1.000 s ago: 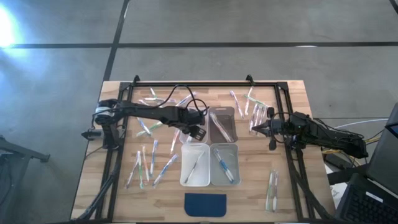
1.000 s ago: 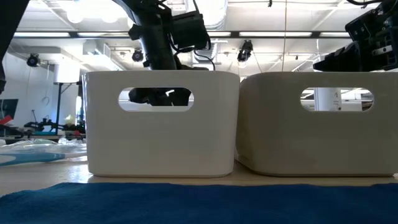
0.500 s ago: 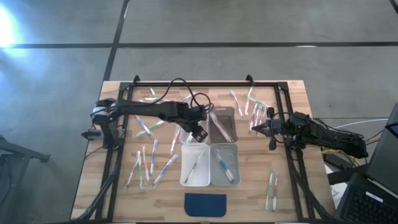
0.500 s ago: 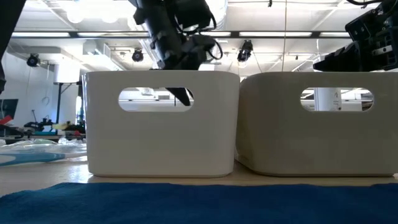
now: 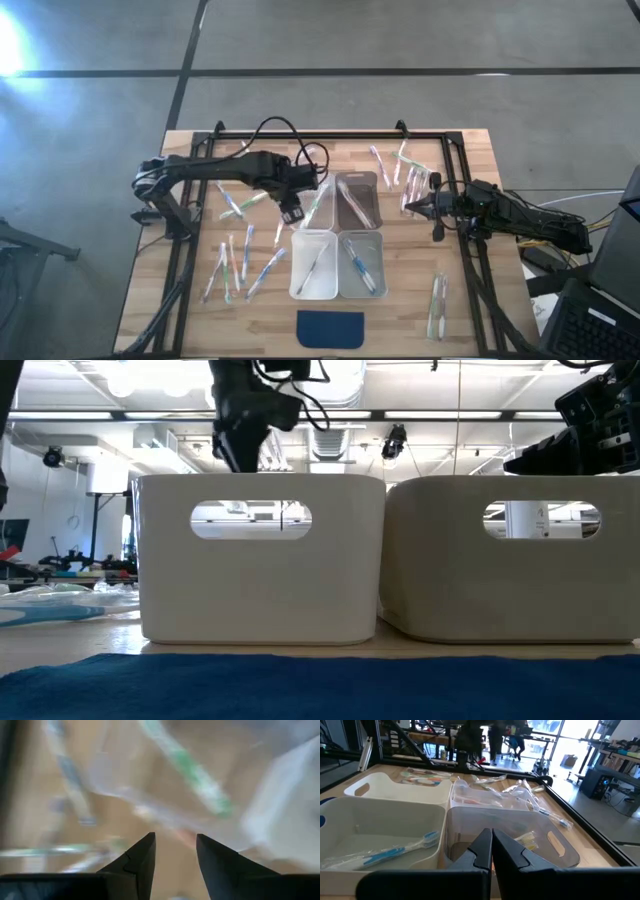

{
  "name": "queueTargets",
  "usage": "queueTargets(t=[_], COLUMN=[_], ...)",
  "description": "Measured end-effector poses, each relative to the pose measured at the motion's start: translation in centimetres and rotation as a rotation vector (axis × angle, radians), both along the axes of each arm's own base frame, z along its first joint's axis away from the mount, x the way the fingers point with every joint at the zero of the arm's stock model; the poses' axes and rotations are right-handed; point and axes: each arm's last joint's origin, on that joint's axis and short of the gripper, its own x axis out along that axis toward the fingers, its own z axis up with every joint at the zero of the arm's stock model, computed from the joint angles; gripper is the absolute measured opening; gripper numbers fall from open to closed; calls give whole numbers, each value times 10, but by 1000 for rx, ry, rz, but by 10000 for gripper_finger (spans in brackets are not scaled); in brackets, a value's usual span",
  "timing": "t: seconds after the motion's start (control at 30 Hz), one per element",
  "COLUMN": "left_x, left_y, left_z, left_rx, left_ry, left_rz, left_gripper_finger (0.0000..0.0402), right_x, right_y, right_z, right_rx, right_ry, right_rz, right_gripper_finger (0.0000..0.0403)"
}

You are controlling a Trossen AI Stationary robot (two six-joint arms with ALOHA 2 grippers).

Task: Pick & Place Toothbrushes
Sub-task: Put the violet toothbrush into the white bin

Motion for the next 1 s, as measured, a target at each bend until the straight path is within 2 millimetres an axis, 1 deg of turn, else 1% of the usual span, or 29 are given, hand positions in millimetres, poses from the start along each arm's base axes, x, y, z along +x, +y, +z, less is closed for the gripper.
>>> queueTargets(t=[0.03,0.1,0.2,0.3,0.47,0.67,0.77,1.0], left_x=[-2,-9,-17,-20,-26,-42,-52,-77], left_y=[1,2,2,10,37,80,98,131], left_z=[2,4,4,3,3,-1,-8,-35], left_rx=[59,122,144,161,170,134,105,46], left_ry=[29,83,173,222,268,313,346,407], left_rz=[-20,-23,-96,-129,-154,-109,-101,-80], left_gripper_finger=[147,147,147,147,147,147,147,147], right_x=[0,0,0,0,0,0,0,0], right_y=[0,0,0,0,0,0,0,0], right_z=[0,0,0,0,0,0,0,0], right_rx=[0,0,0,0,0,0,0,0], right_ry=[0,0,0,0,0,0,0,0], right_rz=[0,0,0,0,0,-1,-1,0], right_gripper_finger=[8,8,8,8,8,8,8,8])
